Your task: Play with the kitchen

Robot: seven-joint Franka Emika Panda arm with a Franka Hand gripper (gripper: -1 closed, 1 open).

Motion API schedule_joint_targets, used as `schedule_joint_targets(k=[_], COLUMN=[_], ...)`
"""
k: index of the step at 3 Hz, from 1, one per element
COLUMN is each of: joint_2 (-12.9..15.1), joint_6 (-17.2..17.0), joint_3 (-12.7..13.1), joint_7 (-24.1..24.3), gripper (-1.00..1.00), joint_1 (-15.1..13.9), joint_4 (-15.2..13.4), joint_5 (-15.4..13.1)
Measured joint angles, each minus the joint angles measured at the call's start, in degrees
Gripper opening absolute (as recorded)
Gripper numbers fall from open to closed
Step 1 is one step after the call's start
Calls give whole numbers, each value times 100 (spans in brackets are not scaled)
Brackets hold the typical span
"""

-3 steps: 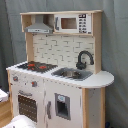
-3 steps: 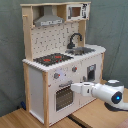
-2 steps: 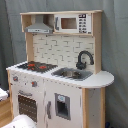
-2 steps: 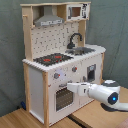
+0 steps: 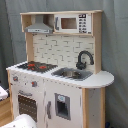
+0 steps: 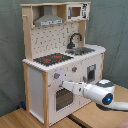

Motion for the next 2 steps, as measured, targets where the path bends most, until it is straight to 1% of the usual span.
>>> schedule_joint_targets(k=[1, 2], joint_2=[0, 0], joint_6=[0, 0], joint_3=[12, 27], joint_7=[654, 1172], gripper=[100, 100], joint_1=[-181, -275], joint_4=[130, 140], joint_5=[-306, -541])
